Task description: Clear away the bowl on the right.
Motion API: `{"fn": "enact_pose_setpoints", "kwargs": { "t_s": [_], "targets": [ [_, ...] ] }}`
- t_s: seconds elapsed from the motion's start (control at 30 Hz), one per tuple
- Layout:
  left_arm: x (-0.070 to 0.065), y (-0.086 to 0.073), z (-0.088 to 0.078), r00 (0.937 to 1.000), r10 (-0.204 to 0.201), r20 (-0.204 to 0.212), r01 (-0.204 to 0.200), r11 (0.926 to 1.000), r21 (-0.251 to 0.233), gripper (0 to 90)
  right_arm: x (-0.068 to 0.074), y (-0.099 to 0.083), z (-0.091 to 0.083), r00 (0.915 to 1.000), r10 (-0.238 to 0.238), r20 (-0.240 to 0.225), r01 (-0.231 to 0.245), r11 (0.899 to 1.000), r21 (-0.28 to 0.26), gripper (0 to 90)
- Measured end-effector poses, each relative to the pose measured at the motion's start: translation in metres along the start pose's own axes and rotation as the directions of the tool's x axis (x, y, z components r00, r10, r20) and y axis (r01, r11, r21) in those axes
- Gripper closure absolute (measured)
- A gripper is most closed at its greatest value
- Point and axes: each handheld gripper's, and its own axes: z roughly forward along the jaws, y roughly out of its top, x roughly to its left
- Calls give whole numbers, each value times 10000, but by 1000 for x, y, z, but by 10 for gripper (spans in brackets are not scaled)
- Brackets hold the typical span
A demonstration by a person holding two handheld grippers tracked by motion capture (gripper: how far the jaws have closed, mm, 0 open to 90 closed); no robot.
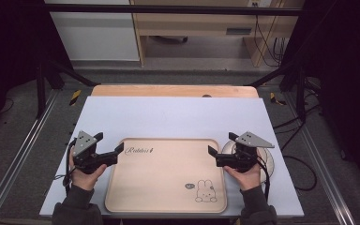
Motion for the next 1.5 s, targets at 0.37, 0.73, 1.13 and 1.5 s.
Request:
{"fn": "enact_pose_setpoints", "kwargs": {
  "t_s": [0.37, 0.73, 1.13, 1.5],
  "targets": [
    [-2, -2, 1, 10000, 64, 51, -65, 10000, 73, 132, 2, 2, -3, 9999, -127, 25, 127, 9999, -57, 52],
    [-2, -4, 3, 10000, 53, 46, -54, 9998, 173, 131, -1, 5, -9, 9999, -86, 68, 87, 9998, -186, 49],
    [-1, -5, 4, 10000, 33, 21, -33, 9997, 237, 131, -5, 7, -14, 9998, -21, 215, 24, 9999, -132, 49],
    [-1, -6, 6, 10000, 19, 35, -20, 9996, 276, 131, -12, 9, -21, 9989, 32, 474, -25, 9999, -146, 50]
  ]
}}
